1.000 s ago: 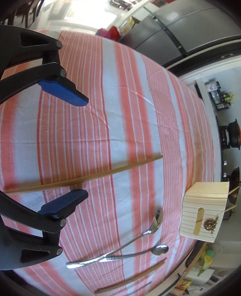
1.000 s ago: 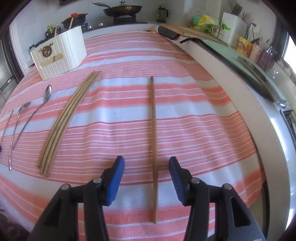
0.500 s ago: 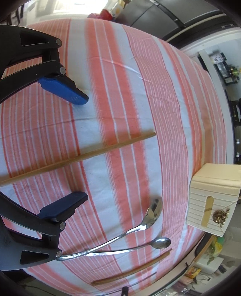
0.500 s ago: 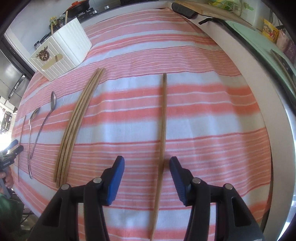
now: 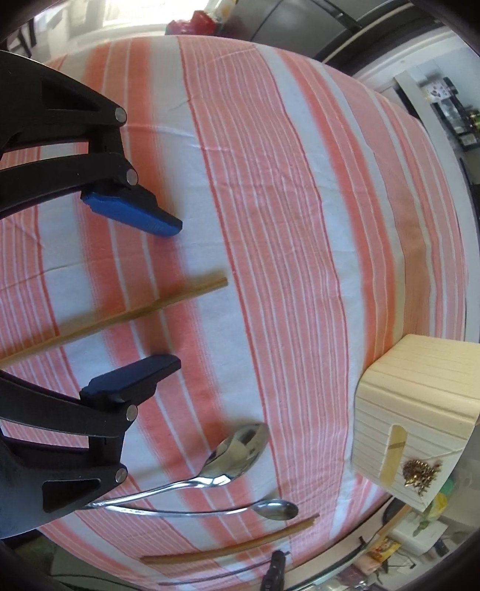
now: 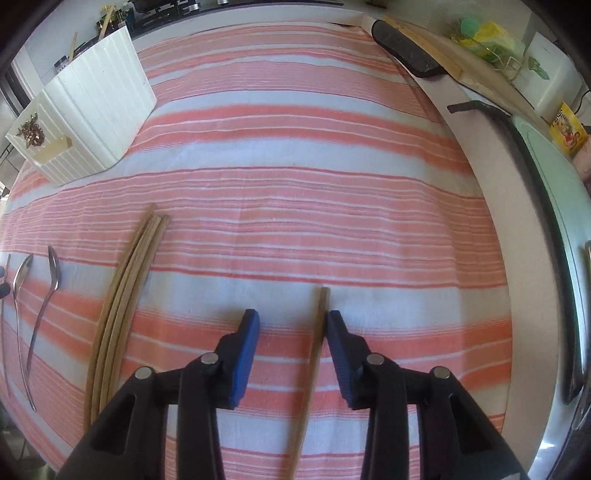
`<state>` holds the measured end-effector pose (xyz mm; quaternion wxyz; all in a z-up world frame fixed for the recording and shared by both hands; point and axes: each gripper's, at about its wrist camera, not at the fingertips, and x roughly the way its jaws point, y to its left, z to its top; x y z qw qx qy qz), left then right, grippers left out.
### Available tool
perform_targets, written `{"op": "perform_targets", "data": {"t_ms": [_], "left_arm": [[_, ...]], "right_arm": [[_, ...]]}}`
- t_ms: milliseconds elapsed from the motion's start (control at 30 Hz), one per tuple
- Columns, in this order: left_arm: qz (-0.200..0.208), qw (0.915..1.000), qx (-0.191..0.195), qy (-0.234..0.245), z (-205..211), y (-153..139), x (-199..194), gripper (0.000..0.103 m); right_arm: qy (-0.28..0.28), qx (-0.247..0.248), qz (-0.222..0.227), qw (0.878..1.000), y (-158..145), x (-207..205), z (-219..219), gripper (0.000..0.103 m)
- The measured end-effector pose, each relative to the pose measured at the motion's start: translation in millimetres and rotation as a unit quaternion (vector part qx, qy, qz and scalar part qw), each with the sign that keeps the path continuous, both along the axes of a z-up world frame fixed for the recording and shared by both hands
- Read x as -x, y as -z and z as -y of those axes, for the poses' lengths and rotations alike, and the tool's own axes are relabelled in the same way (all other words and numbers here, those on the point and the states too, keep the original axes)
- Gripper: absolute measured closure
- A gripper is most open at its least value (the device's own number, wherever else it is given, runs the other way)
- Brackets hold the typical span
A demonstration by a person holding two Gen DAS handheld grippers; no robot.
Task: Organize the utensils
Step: 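Lift the chopstick with the right tool while the left tool grasps a loose chopstick, then carry both chopsticks to the cream holder and lower them inside with both tools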
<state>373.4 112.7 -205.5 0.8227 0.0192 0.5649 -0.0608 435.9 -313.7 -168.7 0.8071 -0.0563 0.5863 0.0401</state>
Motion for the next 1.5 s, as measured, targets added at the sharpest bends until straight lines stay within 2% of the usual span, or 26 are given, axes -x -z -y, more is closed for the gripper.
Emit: {"op": "perform_targets", "data": {"t_ms": [133, 167, 200, 267, 300, 433, 500, 667, 800, 933, 1100, 1267, 1367, 1500], "left_arm": [[-0.006, 0.9999, 0.000, -0.013, 2, 0, -13, 0.052], [-0.004, 0.9999, -0.002, -0.013, 3, 0, -15, 0.062], [-0.002, 0.9999, -0.002, -0.013, 5, -1, -16, 0.066], [0.002, 0.9999, 0.011, -0.013, 7, -2, -17, 0.094], [0.004, 0.9996, 0.023, -0.014, 8, -2, -17, 0.096], [0.022, 0.9986, 0.036, -0.033, 5, -9, -9, 0.099], [0.045, 0.9971, 0.049, -0.036, 2, -25, 1, 0.099], [0.126, 0.9889, 0.073, -0.028, -1, -95, 35, 0.099], [0.195, 0.9764, 0.093, -0.013, 4, -154, 60, 0.099], [0.241, 0.9646, 0.106, 0.003, 10, -191, 82, 0.099], [0.270, 0.9554, 0.119, 0.017, 17, -208, 101, 0.100], [0.284, 0.9503, 0.125, 0.016, 17, -213, 102, 0.102], [0.287, 0.9496, 0.126, 0.011, 12, -213, 99, 0.103], [0.280, 0.9521, 0.124, 0.002, 6, -207, 95, 0.103]], "right_arm": [[0.007, 0.000, 0.009, 1.000, 0, -9, -7, 0.075], [0.009, 0.000, 0.013, 1.000, 0, -11, -8, 0.080], [0.011, 0.002, 0.017, 1.000, 1, -12, -8, 0.085], [0.017, 0.002, 0.027, 1.000, 0, -10, -6, 0.094], [0.018, -0.002, 0.032, 0.999, -2, -8, 1, 0.097], [0.018, -0.036, 0.059, 0.997, -6, -13, 4, 0.097], [0.018, -0.062, 0.077, 0.995, -19, -8, 7, 0.097], [-0.015, -0.113, 0.145, 0.983, -84, 25, 6, 0.097], [-0.051, -0.136, 0.199, 0.969, -143, 63, -5, 0.097], [-0.078, -0.144, 0.251, 0.954, -187, 94, -14, 0.097], [-0.095, -0.145, 0.305, 0.936, -213, 118, -33, 0.097], [-0.108, -0.147, 0.344, 0.921, -229, 128, -49, 0.097], [-0.112, -0.165, 0.361, 0.911, -238, 129, -53, 0.097], [-0.115, -0.166, 0.365, 0.909, -241, 130, -59, 0.097]]}}
